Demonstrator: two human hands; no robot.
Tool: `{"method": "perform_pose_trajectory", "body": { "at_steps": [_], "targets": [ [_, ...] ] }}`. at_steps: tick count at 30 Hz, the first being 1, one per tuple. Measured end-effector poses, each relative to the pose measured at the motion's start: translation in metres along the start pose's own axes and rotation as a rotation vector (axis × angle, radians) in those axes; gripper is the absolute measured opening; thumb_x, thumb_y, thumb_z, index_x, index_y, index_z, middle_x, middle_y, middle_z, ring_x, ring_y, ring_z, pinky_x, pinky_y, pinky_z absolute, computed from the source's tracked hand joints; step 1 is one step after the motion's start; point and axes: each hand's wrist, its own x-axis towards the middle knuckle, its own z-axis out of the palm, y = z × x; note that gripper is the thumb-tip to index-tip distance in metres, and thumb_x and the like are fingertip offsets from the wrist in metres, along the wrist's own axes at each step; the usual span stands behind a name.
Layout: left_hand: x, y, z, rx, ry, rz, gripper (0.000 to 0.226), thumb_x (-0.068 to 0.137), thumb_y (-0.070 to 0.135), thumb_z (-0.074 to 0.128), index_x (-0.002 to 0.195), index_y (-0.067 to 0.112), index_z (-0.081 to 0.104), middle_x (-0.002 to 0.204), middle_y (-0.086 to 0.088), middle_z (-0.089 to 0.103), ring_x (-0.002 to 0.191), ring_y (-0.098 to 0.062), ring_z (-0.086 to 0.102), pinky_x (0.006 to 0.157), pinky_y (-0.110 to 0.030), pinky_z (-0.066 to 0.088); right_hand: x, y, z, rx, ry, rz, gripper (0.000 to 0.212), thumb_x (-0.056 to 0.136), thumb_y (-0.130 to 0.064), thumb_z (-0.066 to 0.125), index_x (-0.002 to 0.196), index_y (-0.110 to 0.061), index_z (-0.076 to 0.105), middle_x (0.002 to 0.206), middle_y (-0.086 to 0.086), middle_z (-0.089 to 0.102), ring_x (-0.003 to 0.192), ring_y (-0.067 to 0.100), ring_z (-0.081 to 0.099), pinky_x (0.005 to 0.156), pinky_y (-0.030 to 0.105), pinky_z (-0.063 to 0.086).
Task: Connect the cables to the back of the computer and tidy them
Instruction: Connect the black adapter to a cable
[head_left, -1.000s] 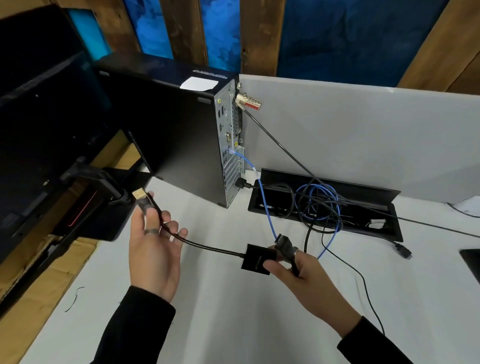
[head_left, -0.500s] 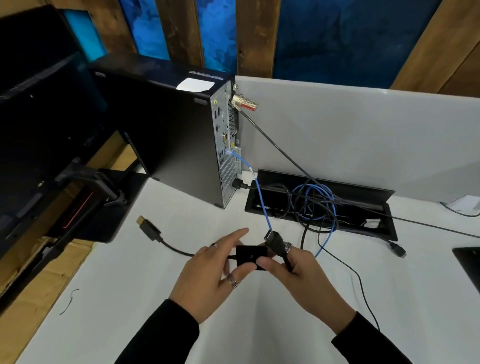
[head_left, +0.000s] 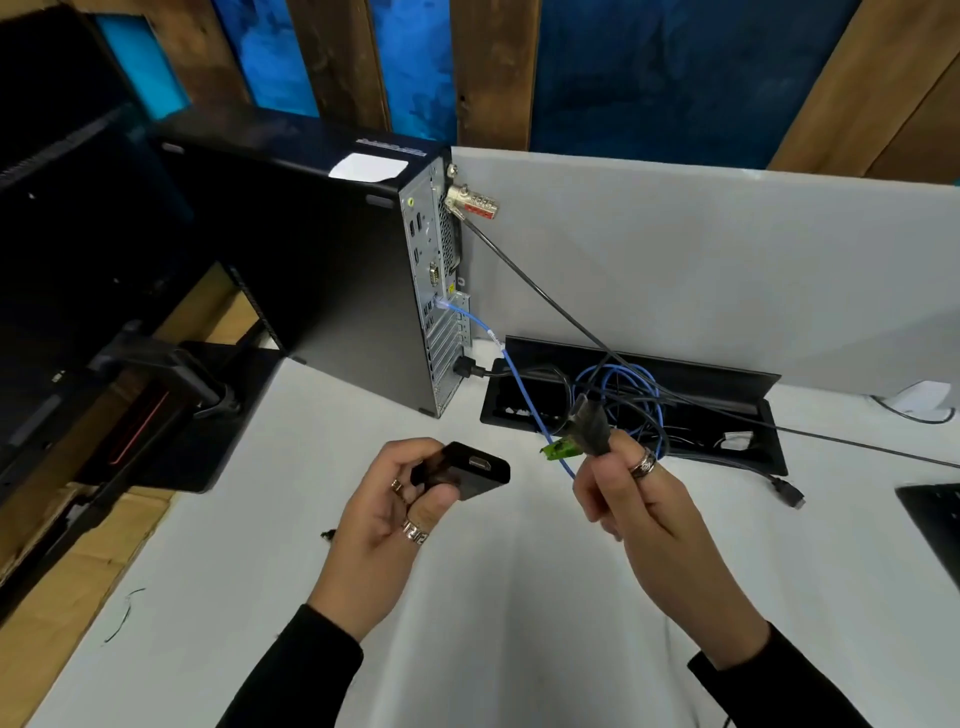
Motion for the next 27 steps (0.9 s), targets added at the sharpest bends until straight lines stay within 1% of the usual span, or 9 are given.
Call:
{"method": "perform_pose_trajectory", "body": {
  "at_steps": [2,4,7,9,15,19,23,25,27],
  "targets": [
    [0.002,0.006,0.0,-0.029,-0.007,0.034,0.018,0.075,0.036,0.069,0.085,0.048,0.061,0.082,0.016,0.068,0.069,0.006,0.057,0.064,-0.005,0.042,0.001,-0.005,0.001,-0.002,-0.028,-0.031,0.028,0.087,-0.044,0.032,0.061,-0.038,0.042,0.055,-0.011,0.042,0.05,0.003,0.036,0.051,0.009,0.03],
    [0.005,0.009,0.002,-0.038,-0.026,0.07,0.022,0.07,0.056,0.067,0.089,0.049,0.06,0.079,0.021,0.066,0.067,0.007,0.057,0.064,-0.005,0.043,0.001,-0.006,0.003,-0.002,-0.043,-0.061,0.025,0.087,-0.048,0.035,0.066,-0.046,0.048,0.058,-0.009,0.042,0.052,0.004,0.036,0.052,0.012,0.03],
    [0.008,0.012,0.004,-0.046,-0.043,0.127,0.022,0.074,0.054,0.063,0.094,0.046,0.059,0.079,0.021,0.064,0.067,0.006,0.055,0.065,-0.007,0.043,0.002,-0.004,0.006,-0.005,-0.043,-0.091,0.025,0.084,-0.067,0.033,0.081,-0.055,0.053,0.061,-0.007,0.042,0.054,0.006,0.037,0.054,0.019,0.032],
    [0.01,0.013,0.006,-0.058,-0.047,0.147,0.021,0.075,0.052,0.063,0.095,0.045,0.06,0.079,0.019,0.064,0.067,0.005,0.055,0.065,-0.007,0.043,0.003,-0.002,0.007,-0.009,-0.028,-0.101,0.026,0.084,-0.069,0.03,0.085,-0.057,0.053,0.061,-0.008,0.042,0.055,0.005,0.038,0.054,0.02,0.033],
    [0.011,0.015,0.006,-0.054,-0.04,0.139,0.023,0.073,0.055,0.064,0.094,0.045,0.06,0.076,0.016,0.062,0.065,0.004,0.052,0.063,-0.008,0.042,0.006,-0.001,0.006,-0.006,-0.015,-0.097,0.021,0.087,-0.046,0.035,0.082,-0.058,0.052,0.061,-0.01,0.045,0.055,0.004,0.041,0.054,0.014,0.034],
    [0.012,0.016,0.005,-0.053,-0.036,0.12,0.025,0.073,0.058,0.064,0.094,0.046,0.06,0.074,0.016,0.061,0.064,0.003,0.051,0.063,-0.01,0.042,0.006,-0.004,0.006,-0.028,-0.022,-0.093,0.023,0.088,-0.042,0.034,0.076,-0.053,0.051,0.061,-0.01,0.048,0.054,0.004,0.044,0.055,0.008,0.034],
    [0.011,0.017,0.002,-0.043,-0.044,0.081,0.031,0.071,0.063,0.063,0.096,0.043,0.059,0.078,0.003,0.061,0.065,-0.002,0.049,0.063,-0.014,0.042,0.005,-0.008,0.004,-0.038,-0.036,-0.086,0.025,0.089,-0.039,0.034,0.067,-0.037,0.046,0.057,-0.014,0.049,0.053,0.001,0.045,0.054,0.006,0.034],
    [0.01,0.019,0.001,-0.054,-0.052,0.021,0.039,0.066,0.07,0.062,0.097,0.046,0.059,0.087,-0.003,0.064,0.071,-0.006,0.057,0.066,-0.013,0.046,0.005,-0.011,0.002,-0.023,-0.054,-0.07,0.027,0.088,-0.041,0.033,0.066,-0.04,0.047,0.056,-0.013,0.046,0.052,0.002,0.042,0.054,0.007,0.033],
    [0.01,0.021,0.001,-0.077,-0.05,-0.035,0.043,0.061,0.075,0.061,0.097,0.052,0.056,0.089,0.007,0.068,0.077,-0.009,0.062,0.07,-0.014,0.05,0.005,-0.015,-0.001,0.033,-0.065,-0.046,0.026,0.086,-0.045,0.032,0.069,-0.048,0.051,0.057,-0.012,0.043,0.053,0.002,0.038,0.054,0.009,0.032]
  ]
}}
